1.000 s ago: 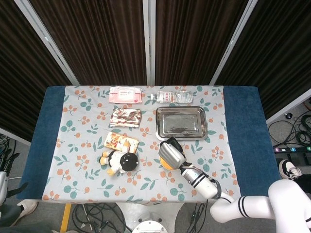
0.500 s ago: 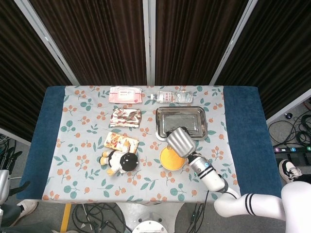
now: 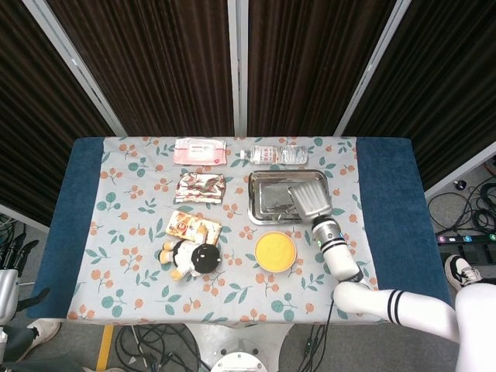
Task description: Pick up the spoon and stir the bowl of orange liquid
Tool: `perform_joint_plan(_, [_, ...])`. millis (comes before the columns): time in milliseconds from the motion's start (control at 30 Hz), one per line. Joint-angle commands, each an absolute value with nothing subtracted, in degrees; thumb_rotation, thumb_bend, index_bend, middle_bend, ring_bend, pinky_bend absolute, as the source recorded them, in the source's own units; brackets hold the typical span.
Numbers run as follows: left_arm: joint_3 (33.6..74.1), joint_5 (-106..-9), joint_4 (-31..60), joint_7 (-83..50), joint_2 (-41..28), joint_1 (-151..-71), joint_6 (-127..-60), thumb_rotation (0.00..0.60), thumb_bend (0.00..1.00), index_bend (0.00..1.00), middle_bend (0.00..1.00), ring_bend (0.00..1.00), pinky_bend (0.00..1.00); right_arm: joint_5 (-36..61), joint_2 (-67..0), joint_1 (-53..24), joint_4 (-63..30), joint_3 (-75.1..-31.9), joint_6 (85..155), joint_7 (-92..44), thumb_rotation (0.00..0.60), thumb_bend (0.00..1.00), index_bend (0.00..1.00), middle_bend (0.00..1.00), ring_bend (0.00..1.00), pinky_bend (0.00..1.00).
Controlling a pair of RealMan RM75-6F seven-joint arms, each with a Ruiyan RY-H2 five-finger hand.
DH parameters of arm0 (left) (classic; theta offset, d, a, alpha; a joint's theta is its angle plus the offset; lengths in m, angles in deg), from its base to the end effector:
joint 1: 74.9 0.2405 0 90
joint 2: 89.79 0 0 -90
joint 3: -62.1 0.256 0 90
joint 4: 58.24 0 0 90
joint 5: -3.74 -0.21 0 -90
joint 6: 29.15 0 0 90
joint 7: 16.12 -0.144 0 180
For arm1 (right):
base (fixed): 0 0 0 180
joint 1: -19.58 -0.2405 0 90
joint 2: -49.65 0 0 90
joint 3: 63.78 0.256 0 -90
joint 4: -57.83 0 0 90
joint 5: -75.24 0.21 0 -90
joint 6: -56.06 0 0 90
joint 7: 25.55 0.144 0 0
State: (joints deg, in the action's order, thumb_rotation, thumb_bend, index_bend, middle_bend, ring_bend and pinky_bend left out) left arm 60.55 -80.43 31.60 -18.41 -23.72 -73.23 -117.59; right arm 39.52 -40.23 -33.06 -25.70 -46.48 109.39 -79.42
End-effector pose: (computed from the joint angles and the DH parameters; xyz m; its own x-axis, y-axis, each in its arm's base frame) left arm -0.3373 0.1392 0.1586 0.4413 0.0170 0.8972 0.8890 0.1275 -0.4397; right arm -0.1143 -0.3947 -0.0094 0.6927 -0.2279 0.6843 -0.7199 -0.2768 0.6365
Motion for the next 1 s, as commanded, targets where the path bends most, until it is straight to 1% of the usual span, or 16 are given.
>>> perform_joint_plan(33, [60.6,-80.3,31.7,-18.5,-23.8,-73.2,-117.5,0.6,0.06,0.21,0.14,0.12,0.13,46.1,-44.3,-37.4,-18.5,-44.8,106.3,-78.3,0.6,0.52,0.88,1.0,1.0,1.0])
perform_joint_plan(333, [60.6,-79.9,31.8,-18.7,-24.0,-73.2,-117.2,0.6,0.06,0.21,0.14,0.12,0.13,56.2,-50.3,-42.9,-6.9,-46.1,103.8,-80.8,0.6,0.42,0.74,1.0,1.0,1.0])
perform_joint_plan(467, [60.7,-79.9,31.7,-18.6,-24.1,-73.2,-117.2,0.6,0.06,0.21,0.14,0.12,0.13,59.1,-52.1,-44.1,-3.2,-47.1,103.3,-82.3,0.6,0.38,0.64,1.0,1.0,1.0])
perform_joint_plan(533, [60.7,-79.8,31.6,-18.2,-24.1,-73.1,-117.2,0.6,0.06,0.21,0.14,0.12,0.13,60.3,-52.8,-44.4,-1.5,-47.6,102.9,-82.8,0.6,0.34,0.58,1.0,1.0,1.0])
perform_joint_plan(633, [60.7,-79.8,31.3,-18.1,-24.1,-73.0,-117.2,0.6,0.06,0.21,0.14,0.12,0.13,61.4,-53.2,-44.3,-0.1,-47.3,102.1,-81.8,0.6,0.13,0.49,1.0,1.0,1.0])
perform_joint_plan(700, [60.7,-79.8,31.3,-18.0,-24.0,-73.1,-117.2,0.6,0.06,0.21,0.14,0.12,0.13,61.3,-53.0,-44.0,0.2,-47.3,101.8,-81.1,0.6,0.05,0.45,1.0,1.0,1.0])
perform_joint_plan(767, [60.7,-80.0,31.3,-18.1,-24.0,-73.2,-117.2,0.6,0.06,0.21,0.14,0.12,0.13,60.8,-52.4,-43.7,0.0,-47.3,101.7,-80.1,0.6,0.01,0.43,1.0,1.0,1.0])
perform_joint_plan(900, [60.6,-80.3,31.2,-18.1,-23.9,-73.4,-117.2,0.6,0.06,0.21,0.14,0.12,0.13,59.2,-49.5,-42.3,-2.5,-46.6,101.7,-77.0,0.6,0.0,0.4,1.0,1.0,1.0])
perform_joint_plan(1000, [60.5,-80.5,31.2,-18.0,-24.0,-73.6,-117.3,0.6,0.06,0.21,0.14,0.12,0.13,56.6,-44.6,-40.3,-7.8,-45.8,102.3,-73.3,0.6,0.0,0.39,1.0,1.0,1.0])
